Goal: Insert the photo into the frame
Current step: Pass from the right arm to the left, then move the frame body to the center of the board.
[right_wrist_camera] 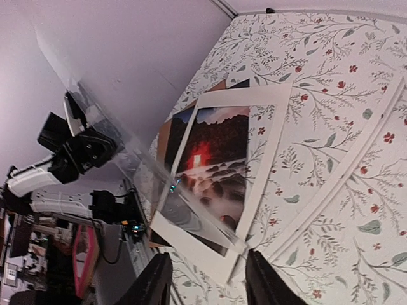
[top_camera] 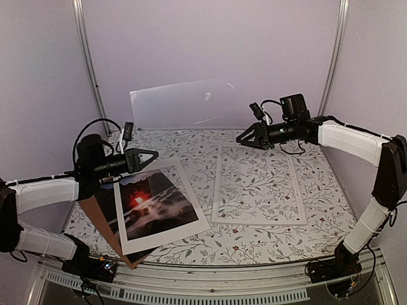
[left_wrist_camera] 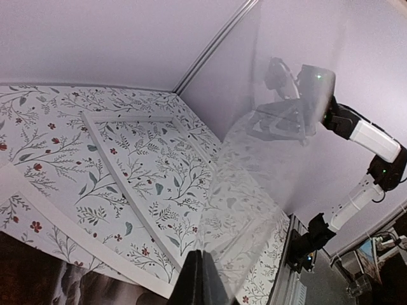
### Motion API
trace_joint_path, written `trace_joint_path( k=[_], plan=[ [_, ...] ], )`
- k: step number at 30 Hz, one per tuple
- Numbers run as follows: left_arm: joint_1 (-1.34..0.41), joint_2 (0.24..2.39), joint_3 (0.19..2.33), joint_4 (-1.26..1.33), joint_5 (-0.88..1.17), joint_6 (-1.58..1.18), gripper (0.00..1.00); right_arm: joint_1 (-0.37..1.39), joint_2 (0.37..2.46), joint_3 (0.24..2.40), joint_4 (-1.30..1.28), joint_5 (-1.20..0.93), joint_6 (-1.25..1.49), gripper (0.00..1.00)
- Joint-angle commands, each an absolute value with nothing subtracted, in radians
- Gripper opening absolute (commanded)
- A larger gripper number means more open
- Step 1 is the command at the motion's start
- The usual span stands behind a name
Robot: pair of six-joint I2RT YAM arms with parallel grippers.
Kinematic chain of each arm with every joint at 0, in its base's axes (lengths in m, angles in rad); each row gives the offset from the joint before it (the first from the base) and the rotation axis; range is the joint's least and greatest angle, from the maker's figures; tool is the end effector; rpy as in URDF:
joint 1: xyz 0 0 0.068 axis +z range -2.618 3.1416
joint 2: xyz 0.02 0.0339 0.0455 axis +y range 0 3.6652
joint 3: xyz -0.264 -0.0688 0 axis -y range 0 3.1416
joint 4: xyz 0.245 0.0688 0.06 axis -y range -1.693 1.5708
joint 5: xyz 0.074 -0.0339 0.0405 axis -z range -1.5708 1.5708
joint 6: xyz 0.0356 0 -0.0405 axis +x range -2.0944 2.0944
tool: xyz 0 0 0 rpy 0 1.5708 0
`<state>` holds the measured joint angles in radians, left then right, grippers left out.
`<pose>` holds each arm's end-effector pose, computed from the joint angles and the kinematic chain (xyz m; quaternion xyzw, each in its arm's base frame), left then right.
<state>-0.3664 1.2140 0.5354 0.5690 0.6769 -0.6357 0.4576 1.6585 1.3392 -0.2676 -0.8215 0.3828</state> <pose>0.2322 -0.1130 0.2427 0.1253 0.7259 -0.5192 0.4333 0.3261 0.1897 0.3021 -0.2187 0.8005 0.4980 0.2518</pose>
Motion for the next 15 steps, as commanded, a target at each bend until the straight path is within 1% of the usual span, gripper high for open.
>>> trace_joint_path(
  k=[1, 3, 6, 11, 15],
  plan=[
    [-0.361, 1.169, 0.632, 0.264, 0.583, -0.569, 0.00, 0.450, 1.680, 1.330, -0.333, -0.650, 0.388, 0.52],
    [-0.362, 1.153, 0.665, 0.179, 0.575, -0.556, 0.00, 0.433, 1.676, 1.331, -0.384, -0.570, 0.379, 0.60],
    [-0.363, 1.119, 0.720, 0.049, 0.555, -0.530, 0.00, 0.380, 1.669, 1.327, -0.477, -0.422, 0.357, 0.67],
    [-0.365, 1.077, 0.837, -0.208, 0.512, -0.475, 0.00, 0.270, 1.666, 1.268, -0.568, -0.168, 0.319, 0.71],
    [-0.364, 1.068, 0.924, -0.341, 0.517, -0.450, 0.00, 0.173, 1.675, 1.194, -0.560, -0.069, 0.315, 0.72]
  ],
)
